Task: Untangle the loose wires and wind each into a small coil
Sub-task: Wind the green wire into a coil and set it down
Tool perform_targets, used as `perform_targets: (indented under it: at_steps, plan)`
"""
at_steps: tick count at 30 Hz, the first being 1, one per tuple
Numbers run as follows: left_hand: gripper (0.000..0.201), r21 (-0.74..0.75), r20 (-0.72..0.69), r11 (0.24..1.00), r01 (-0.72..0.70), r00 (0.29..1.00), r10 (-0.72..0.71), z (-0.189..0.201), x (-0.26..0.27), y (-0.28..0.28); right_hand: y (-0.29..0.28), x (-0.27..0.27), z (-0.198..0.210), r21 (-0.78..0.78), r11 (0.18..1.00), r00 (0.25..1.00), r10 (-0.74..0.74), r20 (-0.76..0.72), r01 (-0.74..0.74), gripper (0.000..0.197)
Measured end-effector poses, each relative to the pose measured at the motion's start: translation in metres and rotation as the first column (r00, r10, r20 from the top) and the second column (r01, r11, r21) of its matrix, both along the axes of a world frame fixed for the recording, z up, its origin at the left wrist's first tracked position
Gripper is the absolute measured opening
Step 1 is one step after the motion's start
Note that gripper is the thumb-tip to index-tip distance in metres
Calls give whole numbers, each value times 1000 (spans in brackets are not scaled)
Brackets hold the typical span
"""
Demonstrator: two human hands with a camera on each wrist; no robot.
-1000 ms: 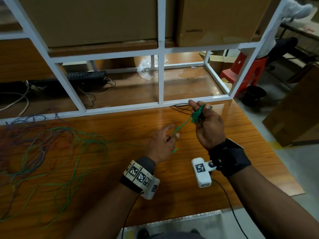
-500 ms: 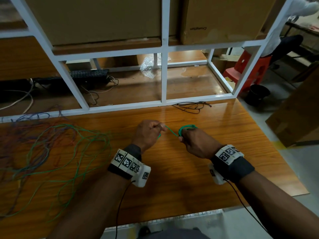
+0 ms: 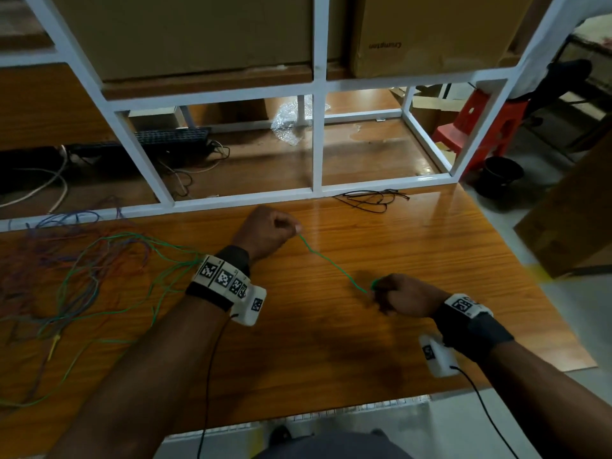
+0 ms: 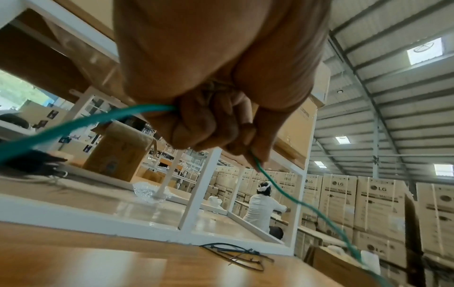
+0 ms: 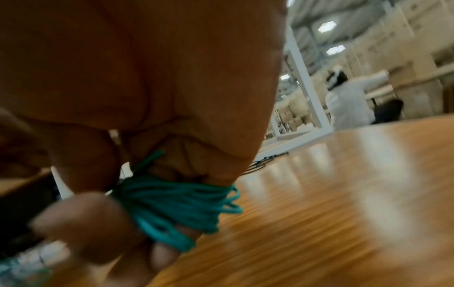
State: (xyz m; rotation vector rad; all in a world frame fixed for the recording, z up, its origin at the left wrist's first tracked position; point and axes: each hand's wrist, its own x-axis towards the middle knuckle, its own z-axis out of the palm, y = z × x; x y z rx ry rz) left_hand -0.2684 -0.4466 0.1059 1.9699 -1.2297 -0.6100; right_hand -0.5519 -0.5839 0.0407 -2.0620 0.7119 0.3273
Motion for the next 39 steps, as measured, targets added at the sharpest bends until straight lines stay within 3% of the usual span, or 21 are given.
perform_targets:
  at_steps: [2, 4, 7, 9, 11, 13, 15, 16, 18, 19, 20, 21, 22, 23, 24, 25, 27, 30, 33, 36, 39]
  plan:
    - [14, -54, 163, 998, -34, 986, 42, -3, 2, -12, 13, 4, 11, 246, 969, 1000, 22, 20, -26, 42]
    - [16, -91, 234, 995, -48, 970, 68, -7, 4, -25, 28, 12, 20, 381, 916, 992, 103, 67, -121, 56]
    - [17, -102, 117, 993, -60, 991, 71, -14, 3, -39, 46, 18, 33, 640, 727, 958, 88, 271, -248, 40]
    - [20, -102, -42, 991, -91, 995, 87, -20, 1, -43, 50, 21, 42, 809, 515, 928, -64, 367, -284, 31]
    - [18, -90, -123, 989, -119, 986, 108, -26, -7, -43, 47, 28, 52, 881, 296, 848, -280, 449, -369, 25]
    - [6, -63, -217, 992, -111, 972, 95, -34, -23, -40, 40, 37, 70, 856, 201, 706, -492, 509, -476, 29]
    - [9, -18, -288, 996, -89, 954, 80, -40, -45, -36, 30, 52, 88, 826, 275, 519, -669, 532, -493, 37]
    - [11, 3, -305, 996, -87, 949, 84, -43, -56, -32, 23, 58, 92, 836, 350, 414, -746, 521, -422, 40]
    - [18, -7, -337, 998, -55, 940, 50, -49, -71, -25, 10, 69, 93, 824, 557, 217, -796, 565, -101, 43]
    - [20, -16, -359, 999, -30, 933, 22, -51, -75, -21, 4, 72, 87, 702, 696, 182, -717, 672, 149, 42]
    - [19, -19, -381, 1000, -4, 925, -4, -50, -77, -16, -1, 74, 82, 447, 795, 250, -569, 783, 409, 38]
    - [17, -28, -393, 1000, 15, 919, -25, -48, -77, -11, -5, 73, 74, 104, 812, 410, -395, 822, 574, 32]
    - [18, -39, -381, 999, 27, 924, -40, -47, -74, -7, -7, 71, 66, -226, 776, 610, -243, 754, 589, 26]
    - [20, -40, -348, 999, 37, 936, -49, -44, -69, -2, -9, 67, 58, -459, 741, 783, -143, 605, 490, 20]
    - [20, -34, -290, 999, 43, 956, -51, -40, -62, 2, -10, 62, 50, -581, 739, 898, -70, 435, 340, 16]
    - [18, -22, -226, 999, 44, 973, -47, -38, -53, 7, -10, 56, 42, -634, 750, 959, -2, 283, 189, 15]
    - [14, -3, -128, 1000, 23, 992, -23, -32, -33, 17, -10, 44, 30, -584, 811, 986, 113, 122, -21, 22]
    - [15, 6, -49, 999, 34, 998, -33, -23, -13, 25, 5, 35, 32, -358, 922, 979, 187, 76, -148, 45]
    - [20, -47, 63, 995, 93, 994, -89, -8, -14, 15, 29, 43, 43, -195, 940, 958, 287, 7, -280, 46]
    - [17, -138, 37, 985, 106, 994, -102, 5, -18, -4, 44, 51, 58, 116, 936, 928, 304, 216, -333, 43]
    - [20, -255, -97, 965, 53, 992, -80, 6, -15, -19, 51, 54, 77, 555, 771, 852, -33, 523, -311, 33]
